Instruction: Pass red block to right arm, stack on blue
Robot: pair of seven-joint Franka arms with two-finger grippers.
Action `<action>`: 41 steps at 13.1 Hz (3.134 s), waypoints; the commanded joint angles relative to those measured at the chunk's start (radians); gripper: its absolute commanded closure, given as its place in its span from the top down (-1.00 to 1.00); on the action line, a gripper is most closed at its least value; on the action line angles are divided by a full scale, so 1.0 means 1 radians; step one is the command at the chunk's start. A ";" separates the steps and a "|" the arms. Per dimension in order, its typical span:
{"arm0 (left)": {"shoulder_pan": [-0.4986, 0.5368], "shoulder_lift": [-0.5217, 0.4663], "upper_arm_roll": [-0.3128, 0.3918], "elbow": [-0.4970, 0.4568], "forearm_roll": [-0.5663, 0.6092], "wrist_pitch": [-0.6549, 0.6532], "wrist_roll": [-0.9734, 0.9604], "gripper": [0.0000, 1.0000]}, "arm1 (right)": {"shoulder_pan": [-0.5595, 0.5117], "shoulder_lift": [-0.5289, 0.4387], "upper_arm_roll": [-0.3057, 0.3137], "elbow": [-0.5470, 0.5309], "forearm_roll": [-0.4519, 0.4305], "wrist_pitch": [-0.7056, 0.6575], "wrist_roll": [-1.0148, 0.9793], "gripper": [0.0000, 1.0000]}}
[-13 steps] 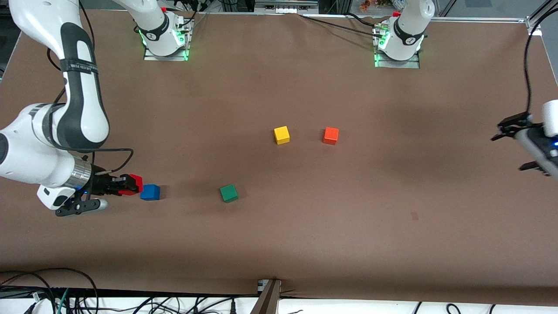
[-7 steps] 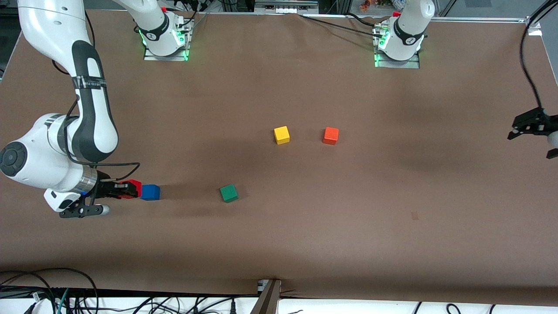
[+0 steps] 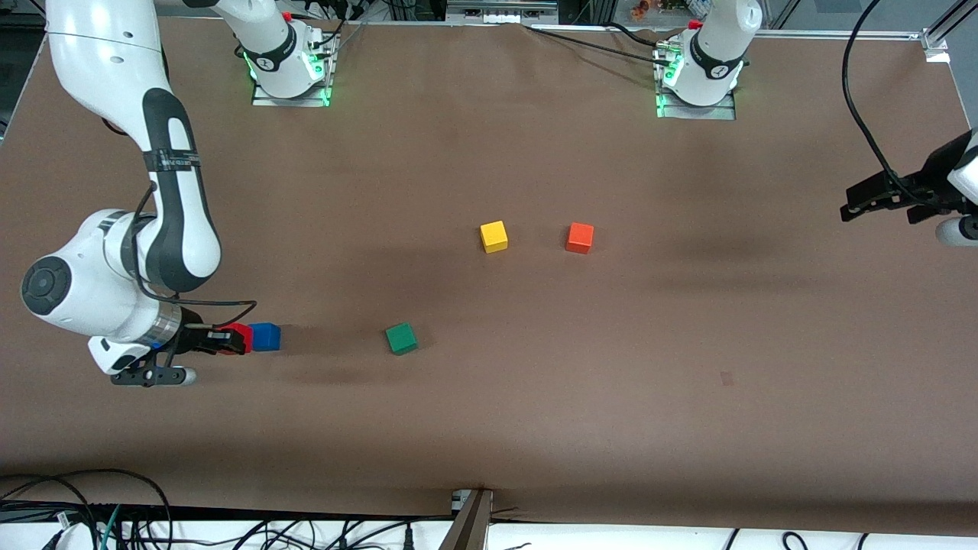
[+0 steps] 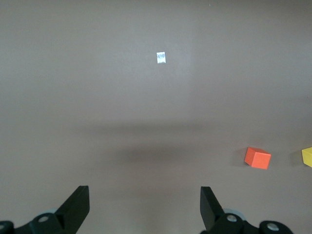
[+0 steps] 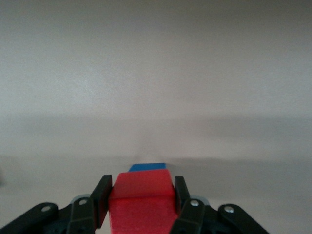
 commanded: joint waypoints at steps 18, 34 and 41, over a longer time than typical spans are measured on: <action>-0.005 0.029 0.000 0.010 0.021 0.003 -0.023 1.00 | 0.023 0.035 -0.002 0.020 -0.058 -0.051 0.046 -0.67; 0.004 0.044 0.002 0.042 0.030 0.003 -0.013 1.00 | 0.034 0.037 -0.003 0.021 -0.089 -0.049 0.085 -0.66; -0.006 0.055 0.000 0.054 0.035 0.003 -0.014 1.00 | 0.037 0.037 -0.002 0.021 -0.137 -0.039 0.117 -0.66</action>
